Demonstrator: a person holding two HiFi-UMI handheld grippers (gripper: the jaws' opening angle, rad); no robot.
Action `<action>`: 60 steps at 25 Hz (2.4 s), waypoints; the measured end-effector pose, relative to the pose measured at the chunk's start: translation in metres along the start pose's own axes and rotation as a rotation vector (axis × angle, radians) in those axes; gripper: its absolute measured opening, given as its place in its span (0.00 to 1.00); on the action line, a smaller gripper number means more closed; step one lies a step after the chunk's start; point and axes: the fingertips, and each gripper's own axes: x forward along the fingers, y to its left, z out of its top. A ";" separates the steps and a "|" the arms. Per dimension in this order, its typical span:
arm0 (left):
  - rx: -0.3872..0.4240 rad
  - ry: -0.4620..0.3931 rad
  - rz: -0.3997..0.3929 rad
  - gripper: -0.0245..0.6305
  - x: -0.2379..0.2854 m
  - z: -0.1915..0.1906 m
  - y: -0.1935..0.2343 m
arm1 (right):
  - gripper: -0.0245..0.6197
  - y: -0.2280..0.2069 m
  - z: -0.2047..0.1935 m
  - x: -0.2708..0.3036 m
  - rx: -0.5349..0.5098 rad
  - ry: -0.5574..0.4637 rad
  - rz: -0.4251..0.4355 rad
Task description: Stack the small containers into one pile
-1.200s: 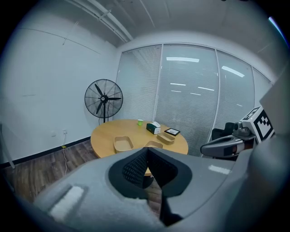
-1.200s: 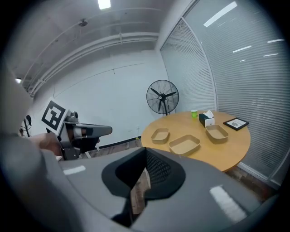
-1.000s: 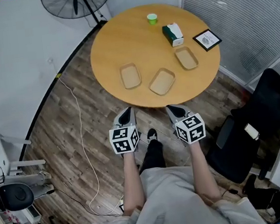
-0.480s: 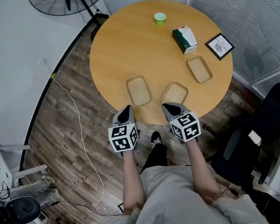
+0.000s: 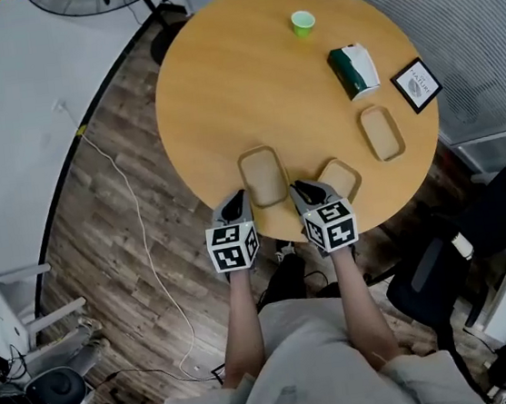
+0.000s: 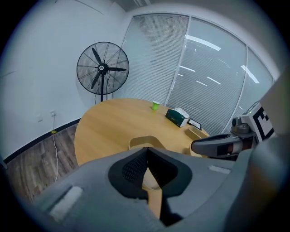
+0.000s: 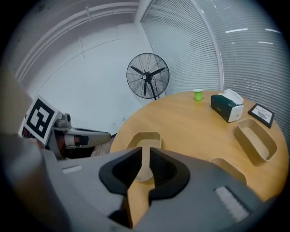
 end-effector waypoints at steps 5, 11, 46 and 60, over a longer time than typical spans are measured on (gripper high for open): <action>-0.031 0.051 0.020 0.09 0.029 -0.011 0.020 | 0.15 -0.006 -0.001 0.033 0.024 0.048 -0.009; -0.066 0.134 0.018 0.24 0.054 -0.036 0.026 | 0.26 -0.017 -0.019 0.058 0.045 0.128 -0.038; 0.067 0.167 -0.230 0.28 0.060 -0.010 -0.054 | 0.40 -0.017 -0.017 0.009 0.124 0.044 -0.101; 0.221 0.229 -0.402 0.28 0.081 -0.011 -0.148 | 0.40 -0.061 -0.036 -0.068 0.194 -0.039 -0.191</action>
